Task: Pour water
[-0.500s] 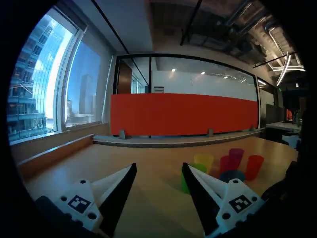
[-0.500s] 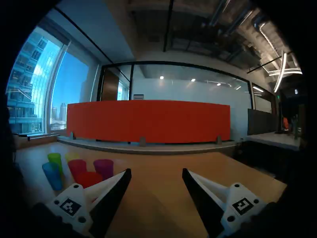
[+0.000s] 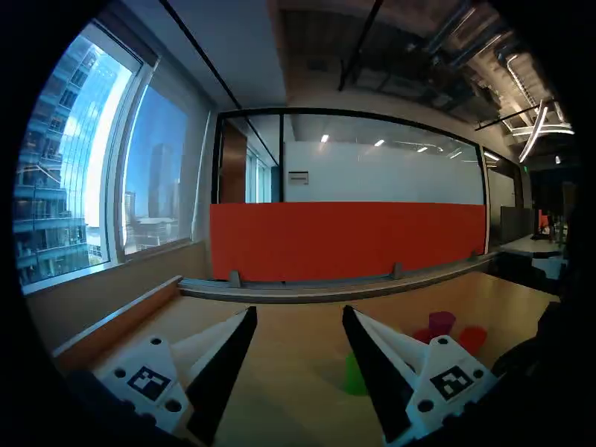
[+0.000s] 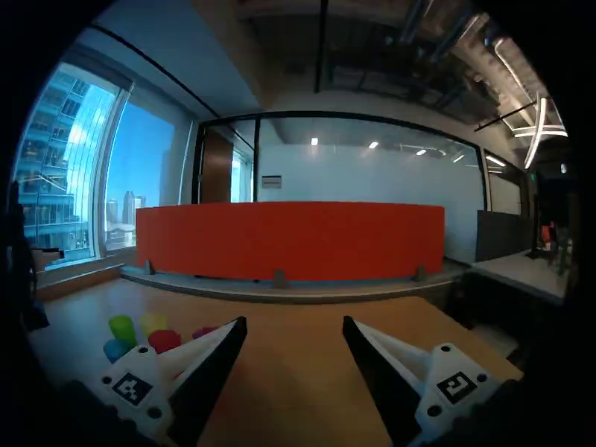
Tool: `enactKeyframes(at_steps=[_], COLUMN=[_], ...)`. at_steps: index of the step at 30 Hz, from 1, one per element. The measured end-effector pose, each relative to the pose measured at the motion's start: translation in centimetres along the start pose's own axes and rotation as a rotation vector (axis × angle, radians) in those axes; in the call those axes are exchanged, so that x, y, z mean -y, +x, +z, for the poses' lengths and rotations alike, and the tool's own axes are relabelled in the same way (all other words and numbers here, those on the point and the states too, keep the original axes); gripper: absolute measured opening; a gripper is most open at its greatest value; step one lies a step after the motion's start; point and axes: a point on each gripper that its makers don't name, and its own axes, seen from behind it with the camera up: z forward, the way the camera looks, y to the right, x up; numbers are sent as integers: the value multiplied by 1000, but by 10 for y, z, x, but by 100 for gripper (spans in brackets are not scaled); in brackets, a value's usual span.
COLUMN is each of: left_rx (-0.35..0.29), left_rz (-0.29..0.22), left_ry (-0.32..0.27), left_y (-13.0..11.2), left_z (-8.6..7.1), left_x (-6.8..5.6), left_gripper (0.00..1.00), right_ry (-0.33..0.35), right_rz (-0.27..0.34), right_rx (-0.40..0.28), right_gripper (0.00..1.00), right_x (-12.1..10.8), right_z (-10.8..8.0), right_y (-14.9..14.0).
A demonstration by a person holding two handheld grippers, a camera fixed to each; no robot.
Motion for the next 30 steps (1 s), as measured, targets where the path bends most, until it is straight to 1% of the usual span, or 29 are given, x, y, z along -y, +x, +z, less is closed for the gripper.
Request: enactKeyframes(at_steps=[3, 6, 9, 12, 15, 18, 21, 27, 30], left_rx=[4, 12, 15, 16, 21, 25, 37, 46, 44], left_rz=[-7, -31, -53, -63, -64, -60, -58, -45, -41], left_ry=[-4, -2, -18, -34, -57, -83, -124, -217, -250], left_y=[13, 24, 35, 43, 48, 52, 52, 55, 57], left_z=[1, 2, 4, 4, 4, 4, 4, 2, 0], left_x=[3, 7, 8, 7, 4, -1, -9, -29, -36], left_gripper=[85, 85, 85, 85, 85, 85, 85, 85, 85], right_ry=[11, 16, 34, 54, 68, 86, 120, 225, 288], right_rz=[5, 10, 19, 31, 41, 41, 30, 14, 15], right_rx=[7, 10, 3, -5, -1, 5, 16, 34, 24], right_gripper=[99, 99, 99, 99, 99, 99, 99, 99, 99], right_x=[1, 3, 7, 10, 12, 14, 21, 43, 57], right_z=[0, 1, 1, 2, 3, 3, 3, -2, -6], right_y=[15, 31, 49, 62, 66, 66, 62, 61, 64])
